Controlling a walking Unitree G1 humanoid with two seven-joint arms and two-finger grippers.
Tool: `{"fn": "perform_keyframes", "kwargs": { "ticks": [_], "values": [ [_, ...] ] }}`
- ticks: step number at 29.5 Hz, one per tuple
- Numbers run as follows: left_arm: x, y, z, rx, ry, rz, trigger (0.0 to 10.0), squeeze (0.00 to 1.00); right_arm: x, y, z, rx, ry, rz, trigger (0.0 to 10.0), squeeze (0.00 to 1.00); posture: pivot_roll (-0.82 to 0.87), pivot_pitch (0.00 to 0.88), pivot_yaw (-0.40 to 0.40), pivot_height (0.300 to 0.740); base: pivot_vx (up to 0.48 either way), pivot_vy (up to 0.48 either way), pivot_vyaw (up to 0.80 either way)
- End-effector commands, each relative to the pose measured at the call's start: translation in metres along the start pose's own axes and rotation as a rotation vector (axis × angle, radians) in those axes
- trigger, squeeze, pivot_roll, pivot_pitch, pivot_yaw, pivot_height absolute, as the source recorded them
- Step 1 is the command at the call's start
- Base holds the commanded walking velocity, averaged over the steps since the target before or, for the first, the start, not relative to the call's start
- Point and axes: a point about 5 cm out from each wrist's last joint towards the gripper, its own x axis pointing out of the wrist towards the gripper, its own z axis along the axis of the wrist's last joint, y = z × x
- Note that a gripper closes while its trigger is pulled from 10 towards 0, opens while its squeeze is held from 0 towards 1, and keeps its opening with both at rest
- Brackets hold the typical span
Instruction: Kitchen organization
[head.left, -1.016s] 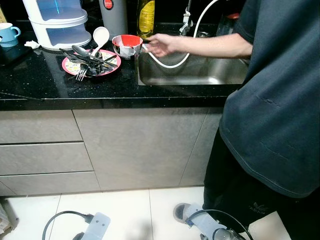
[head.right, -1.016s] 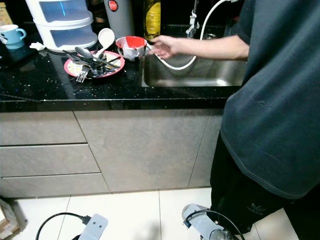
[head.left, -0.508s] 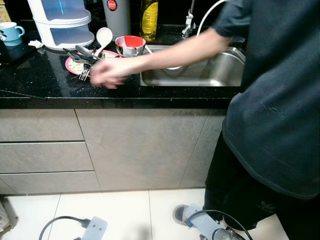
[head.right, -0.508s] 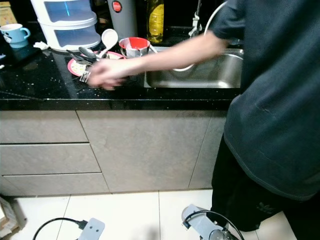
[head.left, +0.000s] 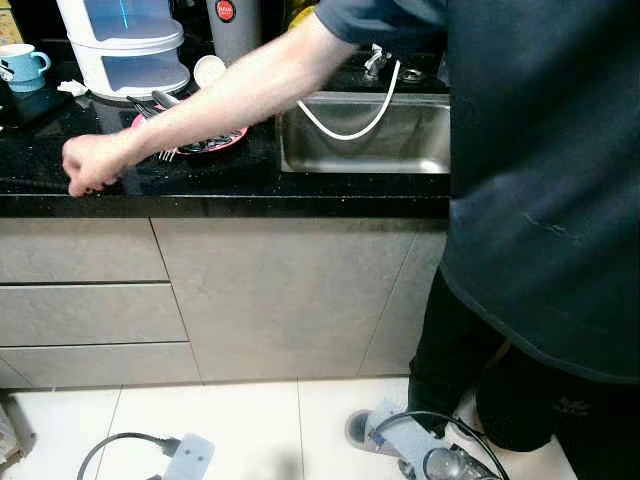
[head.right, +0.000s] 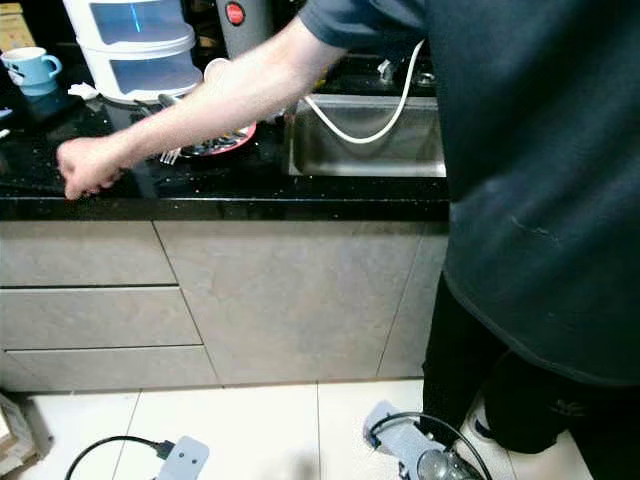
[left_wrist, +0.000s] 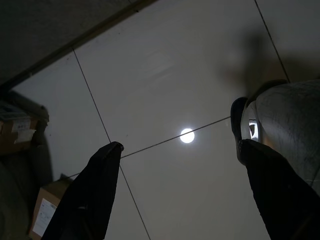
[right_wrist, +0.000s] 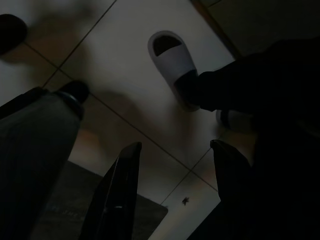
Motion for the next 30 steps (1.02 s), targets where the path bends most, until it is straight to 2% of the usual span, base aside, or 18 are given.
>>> {"fn": "perform_keyframes", "kwargs": {
  "ticks": [1,3,6,11,13,20,24,28,30],
  "values": [
    [-0.001,-0.001,-0.003,0.018,0.009,-0.017,10.0,0.0,-0.001,0.002,-0.004,-0.023,0.003,0.015,10.0,0.0,0.24,0.0,-0.061,0.74,0.0,0.0,0.0],
    [-0.001,-0.001,-0.003,0.029,0.012,-0.017,10.0,0.0,-0.001,0.003,-0.003,-0.04,0.0,0.02,10.0,0.0,0.24,0.0,-0.059,0.74,0.0,0.0,0.0],
    [0.0,0.0,-0.002,0.01,0.014,-0.004,10.0,0.0,-0.001,0.0,-0.006,0.015,0.013,-0.004,10.0,0.0,0.25,0.0,-0.053,0.74,0.0,0.0,0.0],
    [-0.001,-0.002,-0.005,0.005,0.021,-0.011,10.0,0.0,-0.001,0.003,-0.003,-0.033,-0.003,0.025,10.0,0.0,0.23,0.0,-0.064,0.74,0.0,0.0,0.0],
    [-0.002,-0.004,-0.008,0.022,0.032,-0.026,10.0,0.0,0.0,-0.001,0.0,0.008,-0.007,0.004,10.0,0.0,0.23,0.0,-0.054,0.74,0.0,0.0,0.0],
    [-0.001,-0.004,-0.005,0.007,0.022,-0.018,10.0,0.0,0.0,-0.006,0.003,-0.01,-0.016,0.001,10.0,0.0,0.22,0.0,-0.064,0.74,0.0,0.0,0.0],
    [0.0,-0.002,0.0,0.018,0.012,-0.019,10.0,0.0,0.0,-0.011,0.011,0.018,-0.038,-0.018,10.0,0.0,0.22,0.0,-0.05,0.74,0.0,0.0,0.0],
    [0.001,-0.003,0.002,0.025,0.003,-0.022,10.0,0.0,0.0,-0.009,0.004,0.025,-0.014,-0.018,10.0,0.0,0.23,0.0,-0.057,0.74,0.0,0.0,0.0],
    [0.001,-0.002,0.0,0.019,0.008,-0.018,10.0,0.0,0.0,-0.003,0.001,-0.007,-0.012,0.008,10.0,0.0,0.22,0.0,-0.054,0.74,0.0,0.0,0.0]
  ]
}}
